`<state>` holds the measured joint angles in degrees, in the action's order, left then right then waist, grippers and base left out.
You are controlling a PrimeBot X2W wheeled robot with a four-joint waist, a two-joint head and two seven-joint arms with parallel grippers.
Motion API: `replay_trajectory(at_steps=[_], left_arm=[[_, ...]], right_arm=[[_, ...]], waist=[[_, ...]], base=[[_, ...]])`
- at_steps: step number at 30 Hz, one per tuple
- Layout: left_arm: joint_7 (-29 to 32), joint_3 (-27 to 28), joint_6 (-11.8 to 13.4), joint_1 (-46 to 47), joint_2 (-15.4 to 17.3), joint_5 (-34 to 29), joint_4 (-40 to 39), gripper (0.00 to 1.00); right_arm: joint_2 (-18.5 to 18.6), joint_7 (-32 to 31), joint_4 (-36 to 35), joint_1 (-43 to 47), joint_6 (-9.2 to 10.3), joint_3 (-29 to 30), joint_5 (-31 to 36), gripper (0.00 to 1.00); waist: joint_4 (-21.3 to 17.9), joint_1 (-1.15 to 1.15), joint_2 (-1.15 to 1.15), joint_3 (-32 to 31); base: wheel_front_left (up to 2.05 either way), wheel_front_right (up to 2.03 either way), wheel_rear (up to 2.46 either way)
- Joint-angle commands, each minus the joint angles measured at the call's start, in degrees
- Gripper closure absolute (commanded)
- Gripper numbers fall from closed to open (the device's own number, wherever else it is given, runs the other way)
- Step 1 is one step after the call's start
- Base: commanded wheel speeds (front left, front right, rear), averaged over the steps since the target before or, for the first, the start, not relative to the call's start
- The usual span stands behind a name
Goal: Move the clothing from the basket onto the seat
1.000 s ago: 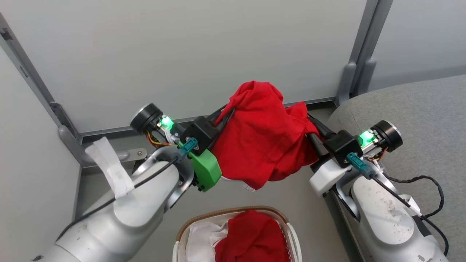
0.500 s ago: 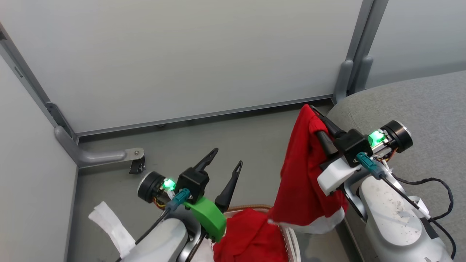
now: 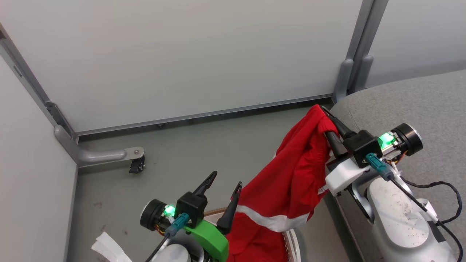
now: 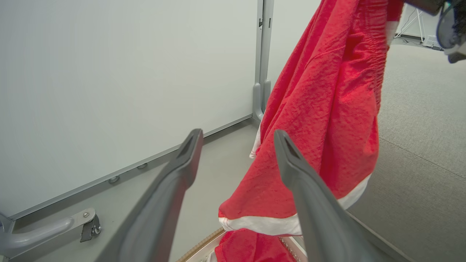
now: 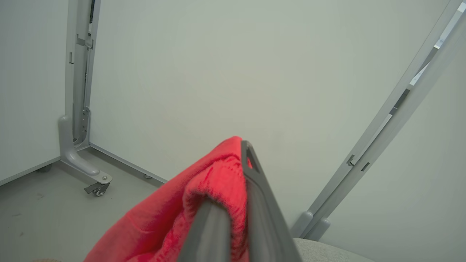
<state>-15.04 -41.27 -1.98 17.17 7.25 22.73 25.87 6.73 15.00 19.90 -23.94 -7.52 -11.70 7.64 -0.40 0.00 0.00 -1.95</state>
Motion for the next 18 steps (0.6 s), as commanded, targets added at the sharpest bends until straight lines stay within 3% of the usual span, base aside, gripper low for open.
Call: replay_trajectory(at_steps=[1,8,18], left_arm=[[-0.2,0.56,-0.39,-1.29,-0.47,-0.93,-0.22,0.0],[-0.2,3.54,-1.94,-2.53,-2.13,-2.38,-1.04,0.0],[-0.13,5.83,-2.95,-2.2,-3.45,-5.6,-1.61,0.0]], right_arm=[[0.31,0.28,-0.26,0.83,0.06,0.24,0.35,1.0],[0.64,0.28,-1.11,0.18,0.06,1.29,0.61,1.0],[2.66,0.28,-2.41,-0.62,0.07,3.01,1.08,1.0]], waist=[[-0.17,0.0,0.0,0.08],[-3.5,0.0,0.0,1.04],[-14.88,0.0,0.0,4.86]], base=[[0.0,0.0,0.0],[0.0,0.0,0.0],[0.0,0.0,0.0]])
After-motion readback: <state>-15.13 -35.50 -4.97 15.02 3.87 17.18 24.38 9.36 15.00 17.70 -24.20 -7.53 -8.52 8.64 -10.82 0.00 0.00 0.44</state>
